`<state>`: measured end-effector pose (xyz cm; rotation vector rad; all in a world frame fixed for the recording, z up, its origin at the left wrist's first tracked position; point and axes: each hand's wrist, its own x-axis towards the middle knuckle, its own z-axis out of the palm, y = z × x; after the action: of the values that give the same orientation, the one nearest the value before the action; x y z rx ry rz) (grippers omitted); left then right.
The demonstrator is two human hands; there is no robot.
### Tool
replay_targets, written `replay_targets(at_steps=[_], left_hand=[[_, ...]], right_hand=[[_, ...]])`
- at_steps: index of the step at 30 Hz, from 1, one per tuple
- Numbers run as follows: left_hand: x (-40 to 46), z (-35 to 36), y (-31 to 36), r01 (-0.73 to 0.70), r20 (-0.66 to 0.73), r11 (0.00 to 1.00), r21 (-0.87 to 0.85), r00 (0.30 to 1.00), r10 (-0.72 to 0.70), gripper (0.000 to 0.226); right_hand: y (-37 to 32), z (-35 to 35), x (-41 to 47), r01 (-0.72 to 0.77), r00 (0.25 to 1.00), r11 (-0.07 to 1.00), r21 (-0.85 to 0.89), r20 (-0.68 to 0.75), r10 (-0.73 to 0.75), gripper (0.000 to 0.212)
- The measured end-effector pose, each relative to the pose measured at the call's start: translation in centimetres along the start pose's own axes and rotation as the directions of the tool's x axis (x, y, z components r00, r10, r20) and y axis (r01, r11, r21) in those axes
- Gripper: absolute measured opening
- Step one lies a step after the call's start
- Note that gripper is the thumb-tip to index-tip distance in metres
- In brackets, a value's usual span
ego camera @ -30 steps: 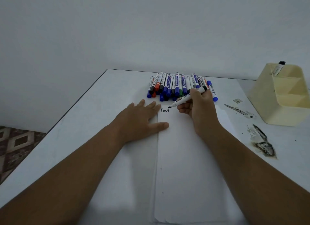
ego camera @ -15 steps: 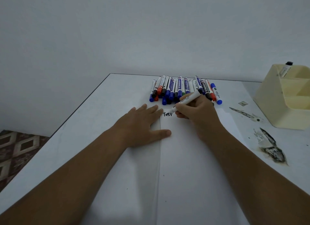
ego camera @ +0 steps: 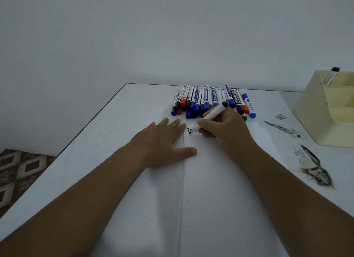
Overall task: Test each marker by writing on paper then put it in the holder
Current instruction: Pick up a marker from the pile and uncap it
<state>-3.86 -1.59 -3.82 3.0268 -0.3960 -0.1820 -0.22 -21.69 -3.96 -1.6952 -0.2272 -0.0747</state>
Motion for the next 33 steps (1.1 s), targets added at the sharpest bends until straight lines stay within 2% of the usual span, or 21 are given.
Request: replay_targets(at_steps=[8, 14, 20, 27, 33], left_hand=[[-0.15, -0.07, 0.05, -0.003, 0.000, 1.000, 0.000, 1.000, 0.003, 0.099], [-0.22, -0.19, 0.27, 0.007, 0.001, 1.000, -0.009, 1.000, -0.007, 0.102], [-0.50, -0.36, 0.47, 0.020, 0.003, 1.000, -0.019, 1.000, -0.020, 0.101], [-0.29, -0.21, 0.34, 0.014, -0.001, 1.000, -0.024, 1.000, -0.014, 0.100], [-0.29, -0.19, 0.33, 0.019, 0.005, 0.999, -0.026, 1.000, -0.019, 0.100]], right_hand=[[0.13, 0.05, 0.04, 0.033, 0.999, 0.995, -0.093, 0.021, -0.031, 0.012], [0.06, -0.06, 0.04, 0.037, 0.999, 0.997, -0.066, 0.013, -0.036, 0.013], [0.14, 0.09, 0.01, 0.072, 0.997, 0.989, -0.127, 0.024, -0.069, 0.013], [0.15, -0.18, 0.02, 0.036, 0.999, 0.995, -0.093, -0.027, -0.039, 0.016], [0.35, -0.12, -0.03, 0.046, 0.999, 0.990, -0.131, -0.009, -0.048, 0.014]])
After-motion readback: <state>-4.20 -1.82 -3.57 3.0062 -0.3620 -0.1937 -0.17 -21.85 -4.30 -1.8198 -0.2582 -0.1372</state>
